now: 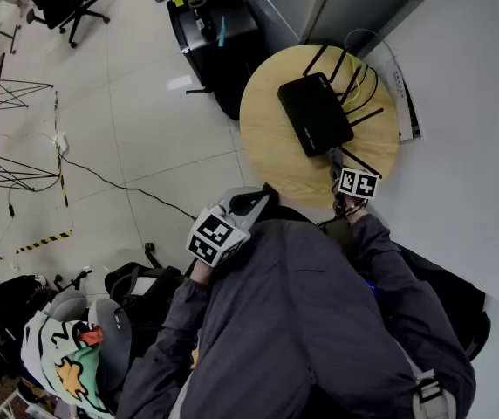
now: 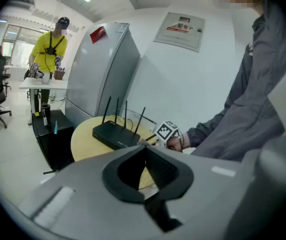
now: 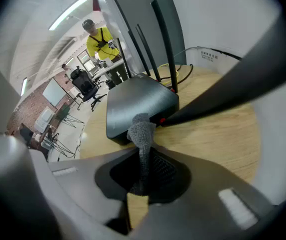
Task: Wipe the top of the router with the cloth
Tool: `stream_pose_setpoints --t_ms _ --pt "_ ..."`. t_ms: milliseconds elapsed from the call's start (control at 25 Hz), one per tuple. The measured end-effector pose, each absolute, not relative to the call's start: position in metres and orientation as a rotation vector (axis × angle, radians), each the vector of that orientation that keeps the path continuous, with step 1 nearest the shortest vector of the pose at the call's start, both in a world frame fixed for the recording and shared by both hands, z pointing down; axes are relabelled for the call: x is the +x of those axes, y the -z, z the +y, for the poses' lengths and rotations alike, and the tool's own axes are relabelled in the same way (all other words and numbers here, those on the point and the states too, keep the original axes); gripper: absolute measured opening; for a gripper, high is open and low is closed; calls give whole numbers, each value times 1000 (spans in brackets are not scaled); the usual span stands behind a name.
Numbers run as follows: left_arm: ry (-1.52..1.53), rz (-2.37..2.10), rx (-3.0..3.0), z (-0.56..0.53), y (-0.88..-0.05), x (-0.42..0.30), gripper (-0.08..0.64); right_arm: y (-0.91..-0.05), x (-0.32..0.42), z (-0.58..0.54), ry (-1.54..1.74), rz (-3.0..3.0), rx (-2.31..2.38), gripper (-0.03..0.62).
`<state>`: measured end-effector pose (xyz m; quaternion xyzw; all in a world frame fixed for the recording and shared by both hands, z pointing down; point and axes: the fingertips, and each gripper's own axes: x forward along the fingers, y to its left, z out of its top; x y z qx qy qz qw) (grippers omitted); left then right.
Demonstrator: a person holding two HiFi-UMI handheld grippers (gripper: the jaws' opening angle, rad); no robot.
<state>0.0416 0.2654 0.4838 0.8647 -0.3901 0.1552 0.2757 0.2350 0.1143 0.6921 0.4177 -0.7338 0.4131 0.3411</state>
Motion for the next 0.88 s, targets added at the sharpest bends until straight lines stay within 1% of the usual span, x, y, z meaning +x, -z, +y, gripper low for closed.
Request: stream_pose_setpoints --t_ms 120,400,600,880 --pt "-409 -1119 2300 253 -480 38 0 -702 236 95 -1003 -1875 1081 32" --pt "-450 -1111 2276 245 -489 48 0 -709 217 85 -789 -1912 933 32" --pt "-452 -1108 2257 233 -491 49 0 -706 215 93 -804 -1951 903 32" --pt "-495 -1018 2274 214 -496 57 0 -674 213 113 -873 -2079 956 32"
